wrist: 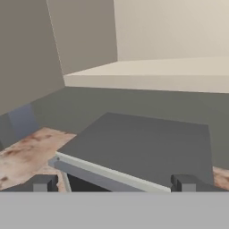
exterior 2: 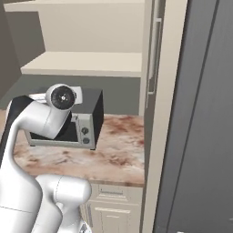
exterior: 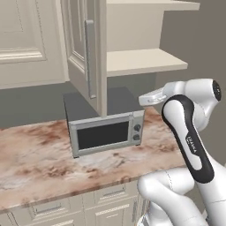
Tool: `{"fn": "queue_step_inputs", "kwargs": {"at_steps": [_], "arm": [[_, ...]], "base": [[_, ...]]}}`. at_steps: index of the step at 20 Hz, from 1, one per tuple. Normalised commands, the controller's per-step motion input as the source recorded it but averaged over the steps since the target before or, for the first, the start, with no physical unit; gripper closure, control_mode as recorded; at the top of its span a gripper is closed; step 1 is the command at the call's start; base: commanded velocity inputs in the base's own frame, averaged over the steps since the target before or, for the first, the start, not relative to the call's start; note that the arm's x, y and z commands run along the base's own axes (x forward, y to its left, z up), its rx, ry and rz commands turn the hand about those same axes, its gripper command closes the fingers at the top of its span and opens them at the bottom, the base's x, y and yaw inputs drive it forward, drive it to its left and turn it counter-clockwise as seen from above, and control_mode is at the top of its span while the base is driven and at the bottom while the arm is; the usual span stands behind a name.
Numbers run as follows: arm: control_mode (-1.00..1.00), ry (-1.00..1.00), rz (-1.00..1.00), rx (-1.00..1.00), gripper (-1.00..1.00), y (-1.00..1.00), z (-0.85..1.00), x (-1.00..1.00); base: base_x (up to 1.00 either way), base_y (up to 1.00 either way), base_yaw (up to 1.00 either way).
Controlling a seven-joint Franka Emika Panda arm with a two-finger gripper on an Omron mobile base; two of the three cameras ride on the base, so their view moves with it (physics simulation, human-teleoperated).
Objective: Open the cabinet and move the ladle to the pot. Then close the cabinet.
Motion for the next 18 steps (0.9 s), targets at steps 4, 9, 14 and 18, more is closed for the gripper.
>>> {"fn": "queue_step_inputs", "kwargs": {"at_steps": [4,9,14,18], "arm": [[1.00,0.00,0.00,0.00,-1.00,0.00,0.00,0.00],[1.00,0.00,0.00,0.00,-1.00,0.00,0.00,0.00],[-1.00,-0.02,-0.02,0.00,-1.00,0.00,0.00,0.00],[-1.00,-0.03,-0.11,0.02,-1.00,0.00,0.00,-0.15]], "base": [[0.13,0.00,-0.06],[0.11,0.00,-0.05],[0.01,0.00,-0.01],[0.00,0.00,0.00]]}}
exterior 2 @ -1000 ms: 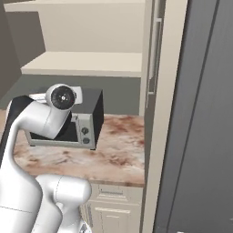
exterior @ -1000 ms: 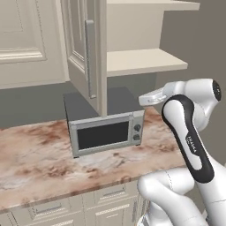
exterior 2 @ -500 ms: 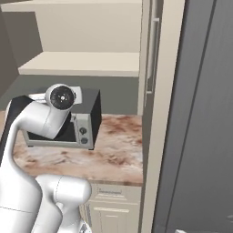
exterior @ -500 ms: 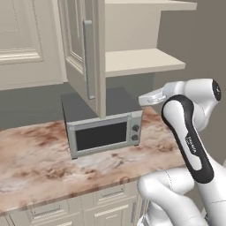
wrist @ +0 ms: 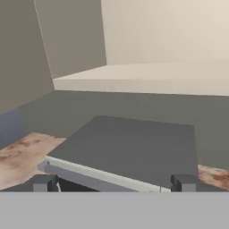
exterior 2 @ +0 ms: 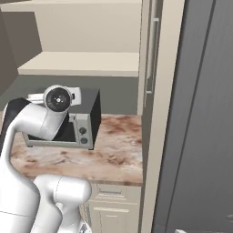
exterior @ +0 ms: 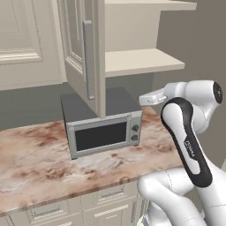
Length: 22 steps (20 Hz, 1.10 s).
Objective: Open the cabinet and move the ladle to the pot. Then close the cabinet.
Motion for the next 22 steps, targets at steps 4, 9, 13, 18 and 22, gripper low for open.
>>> {"fn": "queue_step_inputs", "kwargs": {"at_steps": [4,9,13,18,22], "arm": [[-1.00,-0.08,-0.15,0.02,-1.00,-0.01,0.11,-0.42],[-1.00,-0.02,-0.17,0.10,-1.00,-0.21,0.17,-0.41],[-1.00,0.00,-0.15,0.19,-1.00,-0.44,0.39,-0.46],[-1.00,0.00,-0.11,0.15,-1.00,-0.18,0.53,-0.30],[-1.00,-0.02,-0.09,0.07,-1.00,0.00,0.39,-0.22]], "base": [[0.00,0.00,0.00],[0.00,0.00,0.00],[0.00,0.00,0.00],[0.00,0.00,0.00],[0.00,0.00,0.00]]}}
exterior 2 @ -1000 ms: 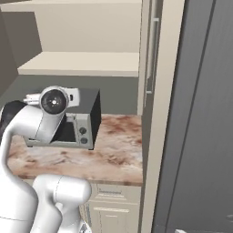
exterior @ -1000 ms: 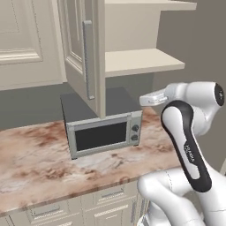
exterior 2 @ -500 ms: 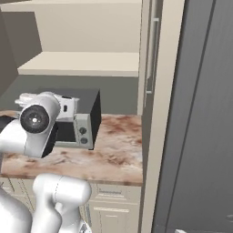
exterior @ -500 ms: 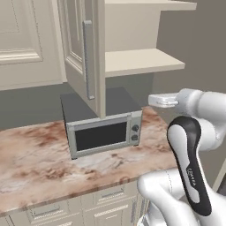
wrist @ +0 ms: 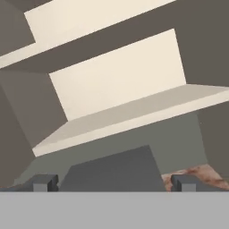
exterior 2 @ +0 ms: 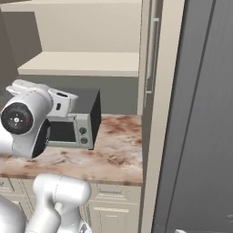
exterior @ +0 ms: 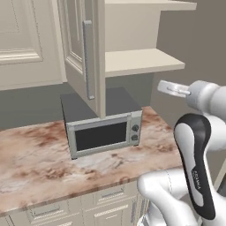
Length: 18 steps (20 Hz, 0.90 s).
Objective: Open the cabinet and move the ladle to the pot. Then close the cabinet.
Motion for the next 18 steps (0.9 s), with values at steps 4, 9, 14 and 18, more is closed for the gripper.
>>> {"fn": "queue_step_inputs", "kwargs": {"at_steps": [4,9,14,18], "arm": [[-1.00,0.00,-0.10,0.12,-1.00,-0.05,0.32,-0.33],[-1.00,-0.04,-0.13,0.15,-1.00,-0.16,0.19,-0.59],[-1.00,-0.04,-0.18,0.21,-1.00,-0.43,0.12,-0.54],[-1.00,-0.05,-0.12,0.21,-1.00,-0.55,0.11,-0.31]], "base": [[0.00,0.00,0.00],[0.00,0.00,0.00],[0.00,0.00,0.00],[0.00,0.00,0.00]]}}
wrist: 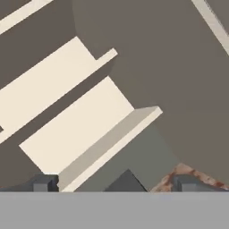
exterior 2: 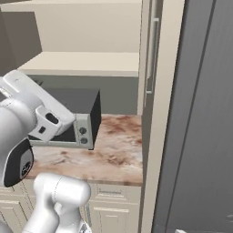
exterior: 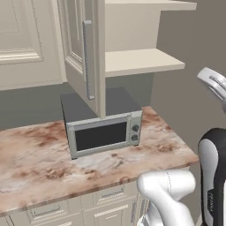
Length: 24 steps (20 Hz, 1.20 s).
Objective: Open the cabinet and move the ladle to the pot. Then close the cabinet.
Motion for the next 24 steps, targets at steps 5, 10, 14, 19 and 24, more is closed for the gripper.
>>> {"fn": "queue_step_inputs", "kwargs": {"at_steps": [5,10,14,19,24], "arm": [[-1.00,-0.11,-0.06,0.22,-1.00,-0.50,0.07,-0.19],[-1.00,-0.14,-0.11,0.23,-1.00,-0.40,0.00,-0.06],[-1.00,-0.04,-0.15,0.28,-1.00,-0.42,0.00,0.00],[-1.00,0.00,-0.09,0.31,-1.00,-0.39,0.14,-0.03],[-1.00,-0.02,-0.06,0.21,-1.00,-0.50,0.04,-0.02]], "base": [[0.00,0.00,0.00],[0.00,0.00,0.00],[0.00,0.00,0.00],[0.00,0.00,0.00],[0.00,0.00,0.00]]}}
